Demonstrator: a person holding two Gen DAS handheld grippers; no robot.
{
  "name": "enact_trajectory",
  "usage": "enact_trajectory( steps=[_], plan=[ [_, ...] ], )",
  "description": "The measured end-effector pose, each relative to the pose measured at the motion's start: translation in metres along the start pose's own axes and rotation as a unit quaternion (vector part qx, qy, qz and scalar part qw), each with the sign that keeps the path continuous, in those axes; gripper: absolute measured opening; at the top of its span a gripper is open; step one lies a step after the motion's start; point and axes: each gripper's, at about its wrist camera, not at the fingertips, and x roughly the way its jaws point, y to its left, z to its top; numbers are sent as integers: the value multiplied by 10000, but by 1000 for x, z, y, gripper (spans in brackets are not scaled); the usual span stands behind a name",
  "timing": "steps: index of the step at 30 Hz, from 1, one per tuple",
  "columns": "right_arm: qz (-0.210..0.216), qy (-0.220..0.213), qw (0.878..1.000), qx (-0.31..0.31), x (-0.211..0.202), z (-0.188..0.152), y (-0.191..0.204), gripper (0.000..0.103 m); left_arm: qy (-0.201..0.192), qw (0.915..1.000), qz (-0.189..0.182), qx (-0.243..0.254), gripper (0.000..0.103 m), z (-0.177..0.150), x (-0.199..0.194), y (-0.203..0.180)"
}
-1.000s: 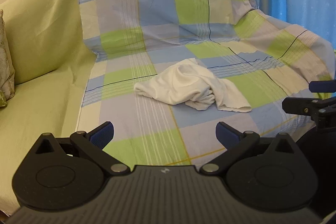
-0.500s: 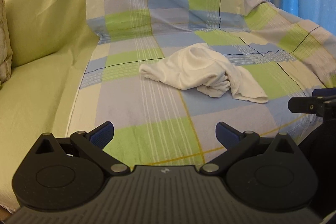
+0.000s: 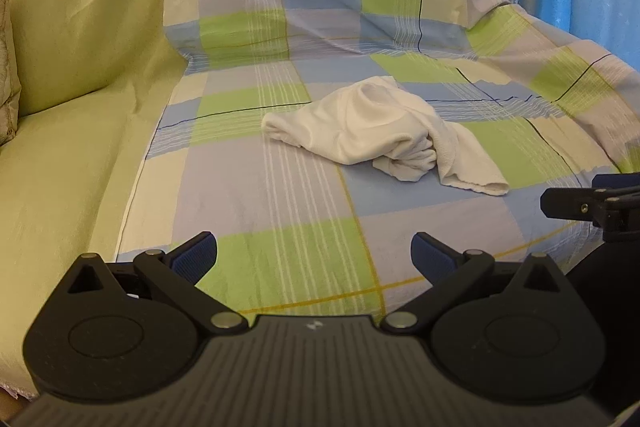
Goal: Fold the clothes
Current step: 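Move both open grippers toward the crumpled white undershirt on the sofa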
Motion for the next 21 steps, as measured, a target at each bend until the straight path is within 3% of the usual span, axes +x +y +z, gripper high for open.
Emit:
enact_trajectory(
  steps=[21],
  plan=[
    [-29,114,9998,-153,12,-2,12,103,270,9995,140,84,102,0,6,2]
  ],
)
